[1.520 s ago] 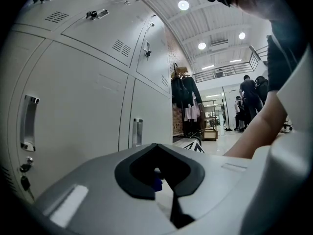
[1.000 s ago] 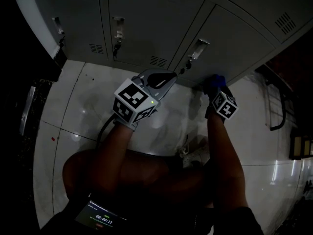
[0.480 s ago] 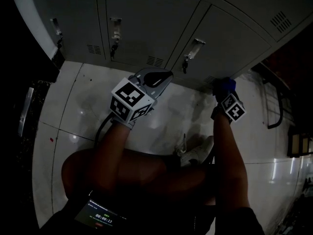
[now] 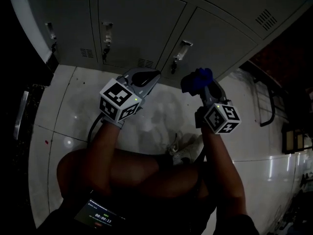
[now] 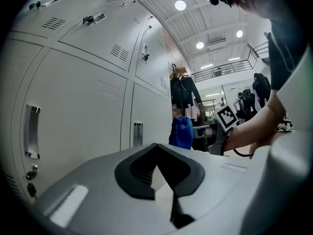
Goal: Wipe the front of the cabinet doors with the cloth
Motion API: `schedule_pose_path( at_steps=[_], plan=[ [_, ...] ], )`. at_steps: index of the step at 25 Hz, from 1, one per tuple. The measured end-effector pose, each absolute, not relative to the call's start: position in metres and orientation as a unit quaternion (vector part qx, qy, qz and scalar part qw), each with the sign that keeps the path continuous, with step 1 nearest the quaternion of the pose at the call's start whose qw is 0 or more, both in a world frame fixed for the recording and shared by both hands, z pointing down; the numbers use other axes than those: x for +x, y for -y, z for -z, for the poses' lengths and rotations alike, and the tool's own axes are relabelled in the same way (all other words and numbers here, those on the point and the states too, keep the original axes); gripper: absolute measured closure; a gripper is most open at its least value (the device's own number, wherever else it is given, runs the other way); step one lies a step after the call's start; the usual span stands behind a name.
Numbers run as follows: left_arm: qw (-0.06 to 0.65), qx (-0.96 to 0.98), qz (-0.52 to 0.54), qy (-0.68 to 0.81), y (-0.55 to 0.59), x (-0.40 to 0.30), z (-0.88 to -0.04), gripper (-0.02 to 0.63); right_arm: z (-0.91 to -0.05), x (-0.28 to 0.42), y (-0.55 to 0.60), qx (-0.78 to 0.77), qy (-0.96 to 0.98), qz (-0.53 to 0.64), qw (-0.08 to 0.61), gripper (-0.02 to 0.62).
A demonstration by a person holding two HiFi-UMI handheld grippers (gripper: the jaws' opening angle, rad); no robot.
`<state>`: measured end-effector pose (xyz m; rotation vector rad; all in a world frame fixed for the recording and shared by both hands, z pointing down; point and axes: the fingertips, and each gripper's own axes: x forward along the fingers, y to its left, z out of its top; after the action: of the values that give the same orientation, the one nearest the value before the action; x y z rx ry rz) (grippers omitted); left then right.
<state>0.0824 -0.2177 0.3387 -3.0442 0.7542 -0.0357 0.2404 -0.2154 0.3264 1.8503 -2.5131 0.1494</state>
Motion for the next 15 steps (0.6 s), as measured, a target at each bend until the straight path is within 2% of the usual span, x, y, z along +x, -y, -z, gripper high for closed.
schedule_pose_path(
  at_steps=[7, 15],
  plan=[
    [0.014, -0.972, 0.023, -0.233, 0.215, 0.09, -0.344, 0.604, -0.324, 0.199, 0.203, 0.52, 0.853, -0.039, -0.009, 0.518],
    [0.026, -0.973, 0.031, -0.229, 0.212, 0.092, -0.346, 0.606, -0.338, 0.177, 0.201, 0.476, 0.878, -0.054, 0.001, 0.518]
  ],
)
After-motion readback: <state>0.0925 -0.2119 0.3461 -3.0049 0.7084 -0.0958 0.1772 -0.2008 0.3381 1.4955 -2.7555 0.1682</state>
